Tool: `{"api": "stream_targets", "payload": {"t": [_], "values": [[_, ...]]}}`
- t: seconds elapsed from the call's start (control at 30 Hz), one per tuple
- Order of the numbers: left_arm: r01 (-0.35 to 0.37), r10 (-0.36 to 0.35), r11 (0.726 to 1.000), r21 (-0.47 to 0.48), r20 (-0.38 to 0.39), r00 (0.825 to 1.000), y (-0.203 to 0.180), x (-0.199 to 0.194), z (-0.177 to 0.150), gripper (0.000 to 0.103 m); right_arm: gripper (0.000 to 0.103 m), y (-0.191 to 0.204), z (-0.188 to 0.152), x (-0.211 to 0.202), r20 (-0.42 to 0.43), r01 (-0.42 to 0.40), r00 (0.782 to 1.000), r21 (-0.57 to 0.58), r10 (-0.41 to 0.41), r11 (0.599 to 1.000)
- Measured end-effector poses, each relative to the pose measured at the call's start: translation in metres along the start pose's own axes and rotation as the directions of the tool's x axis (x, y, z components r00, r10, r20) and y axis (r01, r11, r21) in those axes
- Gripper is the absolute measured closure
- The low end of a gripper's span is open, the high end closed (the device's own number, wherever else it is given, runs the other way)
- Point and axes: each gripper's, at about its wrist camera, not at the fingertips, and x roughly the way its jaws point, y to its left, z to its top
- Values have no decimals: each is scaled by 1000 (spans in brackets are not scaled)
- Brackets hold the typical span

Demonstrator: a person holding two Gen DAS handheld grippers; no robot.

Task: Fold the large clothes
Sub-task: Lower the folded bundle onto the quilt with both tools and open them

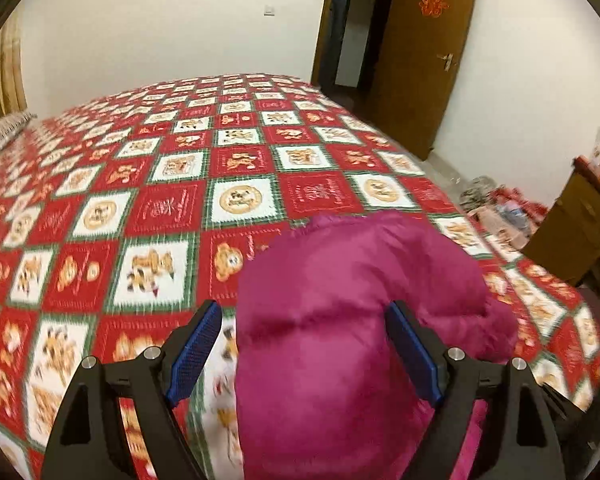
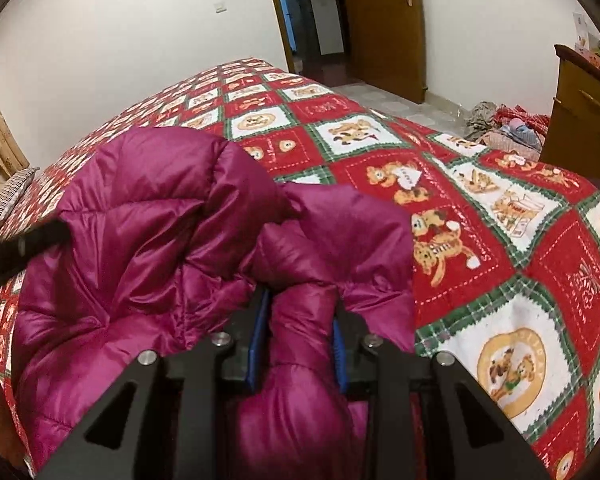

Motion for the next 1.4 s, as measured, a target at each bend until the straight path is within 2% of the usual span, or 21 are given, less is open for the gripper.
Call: {"api": "stream_targets", "payload": {"t": [0.13, 0.33, 0.5, 0.57, 0.67, 0.77, 0.83, 0.97, 1.07, 1.23, 1.4], "values": [[-17, 16, 1000, -2, -91, 996, -7, 40, -8, 18, 71, 0, 0, 1, 2, -2, 1000, 1, 2, 1000], [-46, 48, 999, 21, -102, 994, -14, 50, -11, 17, 71, -6, 2, 3, -1, -32, 999, 30, 32, 999], [-53, 57, 998, 45, -93, 994, -14, 45, -14, 17, 71, -2, 13, -9, -39, -28, 999, -35, 27, 999], [-58, 62, 997, 47, -91, 994, -15, 45, -14, 17, 71, -6, 24, -27, -6, -64, 998, -13, 64, 998], [-72, 77, 996, 60, -86, 993, -18, 45, -14, 17, 69, -1, 42, -38, 48, -65, 997, -18, 65, 998], [-67, 72, 996, 53, -90, 993, -17, 46, -13, 17, 69, 11, 48, -8, -21, -67, 998, -30, 67, 997], [-61, 65, 997, 38, -95, 993, -16, 46, -12, 17, 69, 14, 42, 17, -59, -26, 998, -45, 23, 999], [-78, 81, 996, 42, -91, 992, -18, 49, -12, 16, 68, 1, 33, 31, -26, -57, 998, 24, 58, 998], [-95, 100, 994, 60, -84, 991, -20, 47, -13, 15, 68, 2, 32, 29, -19, -45, 999, 13, 46, 999], [-8, 14, 999, 51, -131, 991, -6, 25, -12, 15, 66, 0, 29, 12, -26, -30, 999, 8, 30, 1000], [27, -18, 994, 102, -89, 996, 1, -27, -29, 15, 64, -4, 13, -47, 68, -27, 997, -42, 30, 999]]}}
